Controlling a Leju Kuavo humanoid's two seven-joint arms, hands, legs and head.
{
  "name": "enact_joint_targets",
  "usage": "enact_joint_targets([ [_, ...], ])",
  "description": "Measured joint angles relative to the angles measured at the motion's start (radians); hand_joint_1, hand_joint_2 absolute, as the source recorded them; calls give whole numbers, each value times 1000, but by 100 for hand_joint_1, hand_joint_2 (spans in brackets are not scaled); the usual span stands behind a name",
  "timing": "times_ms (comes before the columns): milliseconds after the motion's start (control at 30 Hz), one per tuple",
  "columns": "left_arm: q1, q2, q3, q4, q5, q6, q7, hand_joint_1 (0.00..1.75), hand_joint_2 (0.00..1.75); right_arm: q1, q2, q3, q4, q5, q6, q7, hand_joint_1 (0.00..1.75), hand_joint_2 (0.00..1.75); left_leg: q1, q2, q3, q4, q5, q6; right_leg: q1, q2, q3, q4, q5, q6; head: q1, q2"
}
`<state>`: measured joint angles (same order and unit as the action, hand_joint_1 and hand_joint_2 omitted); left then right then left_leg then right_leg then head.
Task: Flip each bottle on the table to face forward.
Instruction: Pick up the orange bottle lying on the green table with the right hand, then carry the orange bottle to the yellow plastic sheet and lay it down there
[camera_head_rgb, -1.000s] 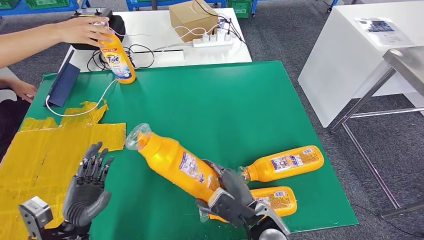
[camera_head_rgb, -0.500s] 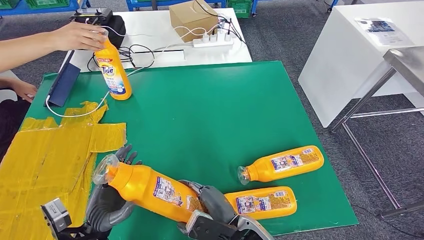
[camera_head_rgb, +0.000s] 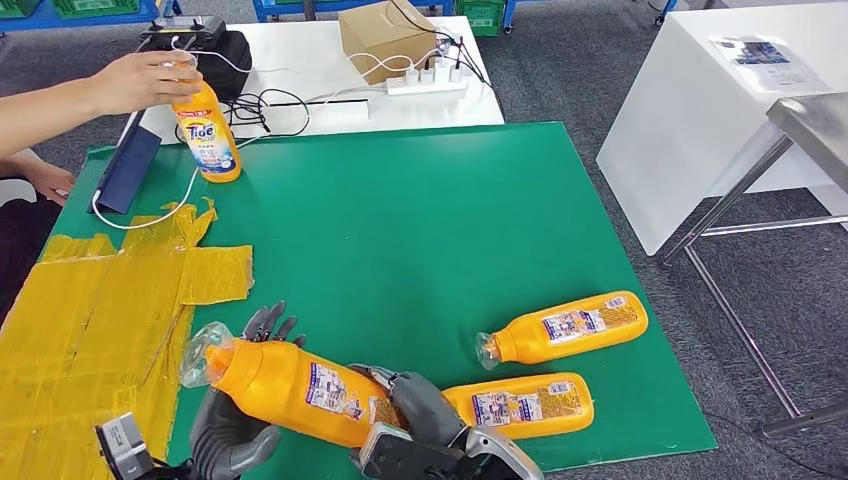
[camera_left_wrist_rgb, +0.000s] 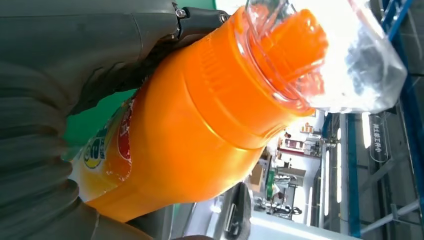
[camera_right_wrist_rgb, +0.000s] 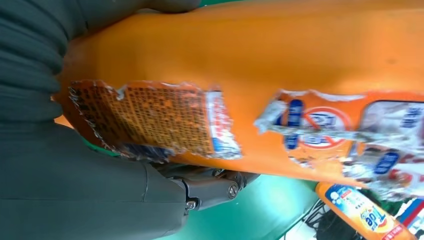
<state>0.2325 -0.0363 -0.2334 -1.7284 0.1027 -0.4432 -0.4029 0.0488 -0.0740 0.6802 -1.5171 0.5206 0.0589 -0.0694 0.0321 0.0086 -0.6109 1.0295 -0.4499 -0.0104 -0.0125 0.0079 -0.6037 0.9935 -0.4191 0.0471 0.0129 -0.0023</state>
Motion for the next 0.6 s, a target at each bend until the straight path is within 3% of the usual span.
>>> enact_joint_targets([
  [167, -11, 12, -34, 2, -33, 18, 6, 3, 175, -49, 28, 25, 28, 3, 28, 0, 175, 175, 0, 0, 1, 0, 0, 0, 0, 0, 0, 0, 0, 0, 0, 0],
  [300, -15, 16, -45, 2, -59, 37, 3, 175, 175, -72, 41, 43, 46, 4, 31, -1, 175, 175, 0, 0, 0, 0, 0, 0, 0, 0, 0, 0, 0, 0, 0, 0],
  [600, -29, 20, -43, -14, -142, 82, -6, 175, 175, -128, 45, 84, 72, -2, 33, 6, 175, 175, 0, 0, 0, 0, 0, 0, 0, -1, 0, 0, 0, 0, 0, 0],
])
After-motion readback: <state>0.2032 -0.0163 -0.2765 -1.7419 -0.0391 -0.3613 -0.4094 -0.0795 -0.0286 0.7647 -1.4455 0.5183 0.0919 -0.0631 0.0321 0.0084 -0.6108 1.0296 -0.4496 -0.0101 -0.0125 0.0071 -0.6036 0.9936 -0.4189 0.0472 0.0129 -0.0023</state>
